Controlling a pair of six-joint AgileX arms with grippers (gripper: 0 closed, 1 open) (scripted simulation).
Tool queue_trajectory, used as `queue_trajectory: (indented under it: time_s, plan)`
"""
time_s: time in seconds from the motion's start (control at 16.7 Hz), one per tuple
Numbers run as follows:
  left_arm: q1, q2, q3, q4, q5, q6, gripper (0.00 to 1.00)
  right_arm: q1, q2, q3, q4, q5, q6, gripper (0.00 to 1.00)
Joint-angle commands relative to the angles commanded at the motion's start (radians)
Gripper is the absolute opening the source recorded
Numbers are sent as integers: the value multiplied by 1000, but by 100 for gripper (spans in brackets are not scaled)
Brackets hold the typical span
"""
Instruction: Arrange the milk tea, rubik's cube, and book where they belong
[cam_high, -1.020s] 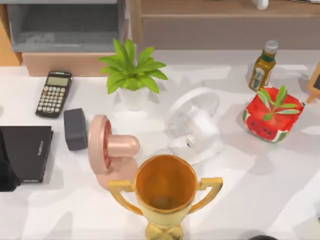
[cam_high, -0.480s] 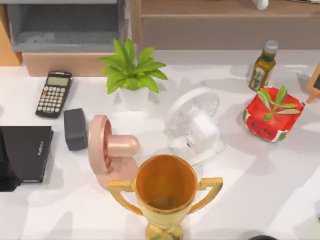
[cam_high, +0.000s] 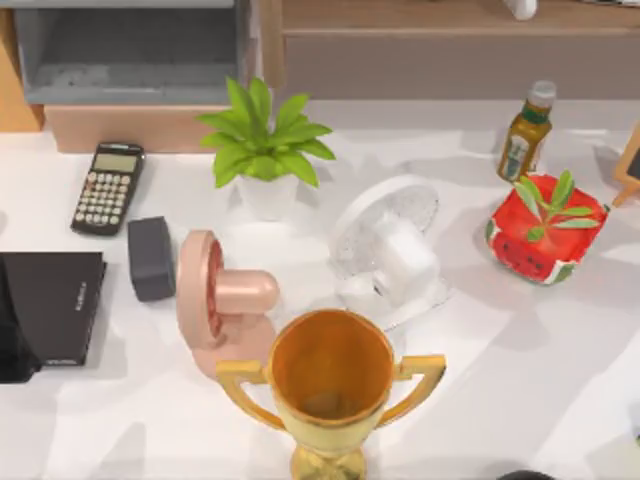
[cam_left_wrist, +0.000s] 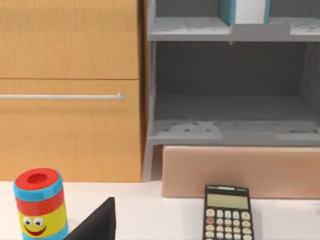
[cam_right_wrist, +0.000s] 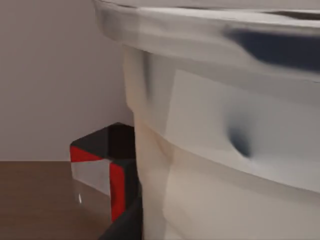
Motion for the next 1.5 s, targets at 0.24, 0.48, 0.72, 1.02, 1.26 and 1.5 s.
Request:
queue_trajectory:
  time_s: [0.24,0.48,0.72,1.02,1.26,1.5]
  plan:
    - [0,0,0,0,0,0,100,0,0,0,0,0,0,0]
    - [0,0,0,0,0,0,100,0,0,0,0,0,0,0]
    - [0,0,0,0,0,0,100,-1,-3,-2,1,-2,4,0]
    - [0,0,0,0,0,0,100,64,-47,-135,51,-64,80,0]
    - [0,0,0,0,0,0,100,39,-149,-264,88,-86,79,0]
    - [0,0,0,0,0,0,100,-48,-252,-349,88,-71,21,0]
